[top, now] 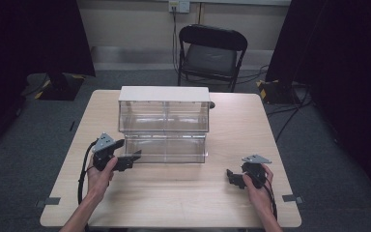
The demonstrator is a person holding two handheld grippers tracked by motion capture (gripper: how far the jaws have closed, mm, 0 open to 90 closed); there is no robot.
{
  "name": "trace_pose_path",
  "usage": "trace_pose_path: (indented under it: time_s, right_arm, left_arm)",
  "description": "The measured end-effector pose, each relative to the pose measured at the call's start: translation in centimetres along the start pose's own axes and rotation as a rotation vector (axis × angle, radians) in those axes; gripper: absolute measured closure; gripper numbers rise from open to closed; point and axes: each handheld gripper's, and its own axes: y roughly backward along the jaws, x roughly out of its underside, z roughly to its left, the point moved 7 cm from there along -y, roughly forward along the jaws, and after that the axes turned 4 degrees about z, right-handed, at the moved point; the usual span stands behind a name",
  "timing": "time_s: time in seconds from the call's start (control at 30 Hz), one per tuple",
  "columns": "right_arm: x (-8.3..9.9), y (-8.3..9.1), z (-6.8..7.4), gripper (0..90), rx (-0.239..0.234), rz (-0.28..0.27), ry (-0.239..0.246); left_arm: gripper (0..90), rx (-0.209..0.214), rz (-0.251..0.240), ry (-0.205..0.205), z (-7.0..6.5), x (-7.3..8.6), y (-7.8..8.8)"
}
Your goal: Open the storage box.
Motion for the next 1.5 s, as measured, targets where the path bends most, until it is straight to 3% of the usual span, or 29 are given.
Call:
trace_pose_path:
  time_s: [0.4,0.6,1.1,1.5]
  right_arm:
    - [0.0,0.0,0.0,10.3,0.0,0.0,-0.001]
    - [0.0,0.0,0.0,10.3,0.0,0.0,0.0]
    - [0.0,0.0,0.0,10.3,0.001,0.0,0.0]
    - [0.0,0.0,0.0,10.3,0.001,0.0,0.0]
  left_arm:
    - [14.9,-0.016,-0.018,0.025,0.3,-0.4,0.4]
    - [15.4,-0.033,-0.015,0.006,0.5,-0.8,0.7]
    - [15.1,-0.015,-0.039,0.035,0.7,-1.3,0.8]
    - [15.3,-0.019,-0.029,0.022,0.7,-1.5,0.7]
